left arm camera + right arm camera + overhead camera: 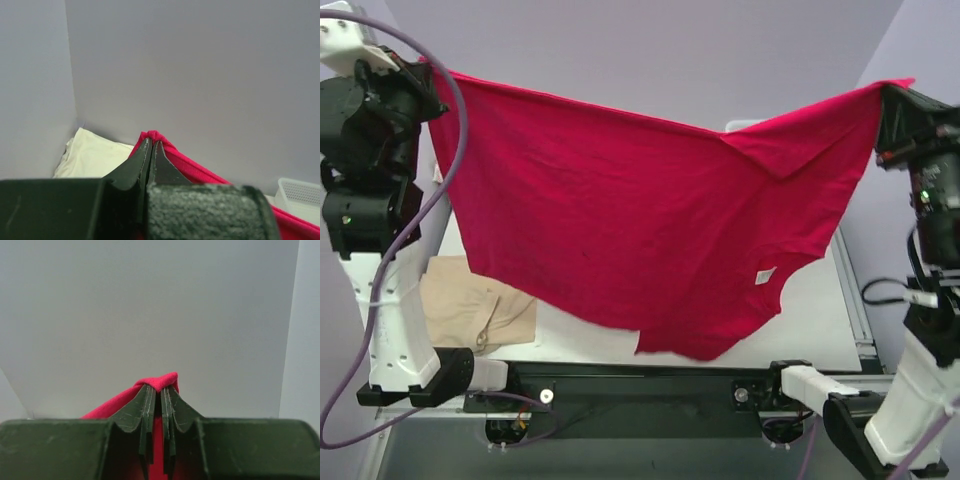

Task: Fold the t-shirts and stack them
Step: Flatten out the tshirt, then fold the flattened tshirt in 1/3 of the way

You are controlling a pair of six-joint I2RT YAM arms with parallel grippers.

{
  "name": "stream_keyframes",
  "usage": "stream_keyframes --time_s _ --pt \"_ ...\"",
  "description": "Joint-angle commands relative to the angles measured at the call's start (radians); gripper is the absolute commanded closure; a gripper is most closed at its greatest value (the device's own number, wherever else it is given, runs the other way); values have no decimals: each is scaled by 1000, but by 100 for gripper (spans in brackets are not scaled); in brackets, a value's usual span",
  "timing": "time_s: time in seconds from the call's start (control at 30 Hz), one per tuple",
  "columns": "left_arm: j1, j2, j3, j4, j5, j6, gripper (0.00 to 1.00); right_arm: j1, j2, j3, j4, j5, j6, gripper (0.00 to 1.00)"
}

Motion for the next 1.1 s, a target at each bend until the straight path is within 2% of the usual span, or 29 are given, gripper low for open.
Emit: stream_keyframes --time_s 0.0,0.33,0.43,0.57,0.73,0.9,1.07 --pt "13 62 -128 104 -37 12 100 -9 144 -16 111 26 4 100" --pt "8 149 -805 431 -95 -77 100 29 517 -259 260 86 56 100" --pt "7 229 -943 524 -118 -105 100 55 651 -321 318 75 70 100" --pt "8 429 -927 581 -120 -132 100 81 848 -315 364 52 80 100" --pt "7 603 -763 586 -110 -139 100 80 1008 -177 348 57 91 100" --pt "5 761 -558 548 -100 -145 100 64 1085 -74 297 49 94 100" --pt "5 809 -485 540 -94 -163 100 54 1097 -68 279 57 87 100"
